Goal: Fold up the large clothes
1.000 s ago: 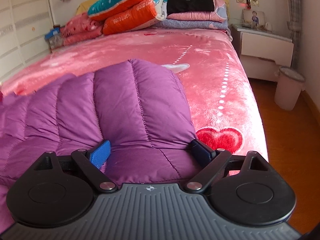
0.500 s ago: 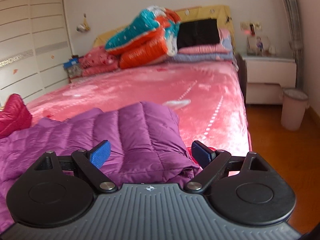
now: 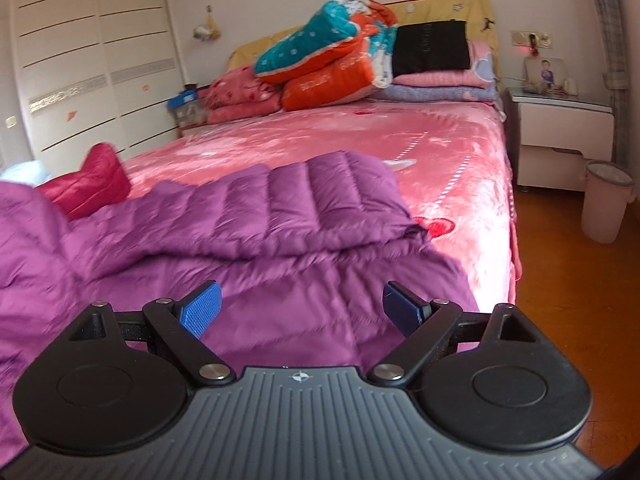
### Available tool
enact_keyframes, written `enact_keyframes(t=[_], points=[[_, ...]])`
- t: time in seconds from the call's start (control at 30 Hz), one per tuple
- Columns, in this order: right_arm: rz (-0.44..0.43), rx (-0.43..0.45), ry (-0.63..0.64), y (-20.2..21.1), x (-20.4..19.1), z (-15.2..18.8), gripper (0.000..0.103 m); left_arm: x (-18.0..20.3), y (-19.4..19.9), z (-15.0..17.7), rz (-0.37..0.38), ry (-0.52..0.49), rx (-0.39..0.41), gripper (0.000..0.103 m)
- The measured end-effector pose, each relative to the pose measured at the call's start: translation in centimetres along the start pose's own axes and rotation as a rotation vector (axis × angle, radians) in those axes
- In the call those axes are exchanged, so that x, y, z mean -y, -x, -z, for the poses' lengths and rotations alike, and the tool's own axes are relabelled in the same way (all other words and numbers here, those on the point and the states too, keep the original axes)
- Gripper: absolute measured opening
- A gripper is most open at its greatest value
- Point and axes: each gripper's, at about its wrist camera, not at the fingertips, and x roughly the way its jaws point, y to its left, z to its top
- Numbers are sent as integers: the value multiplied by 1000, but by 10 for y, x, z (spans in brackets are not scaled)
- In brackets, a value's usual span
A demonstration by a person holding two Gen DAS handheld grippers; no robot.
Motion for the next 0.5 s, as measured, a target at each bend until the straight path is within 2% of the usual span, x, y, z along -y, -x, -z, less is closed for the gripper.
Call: enact_keyframes(t=[0.27, 0.5], points=[[-65, -40, 71, 47, -23, 18, 103, 0, 29, 16, 54, -25, 10, 75], [-113, -20, 119, 86, -39, 21, 103, -4, 56, 18, 79, -30, 52, 77]])
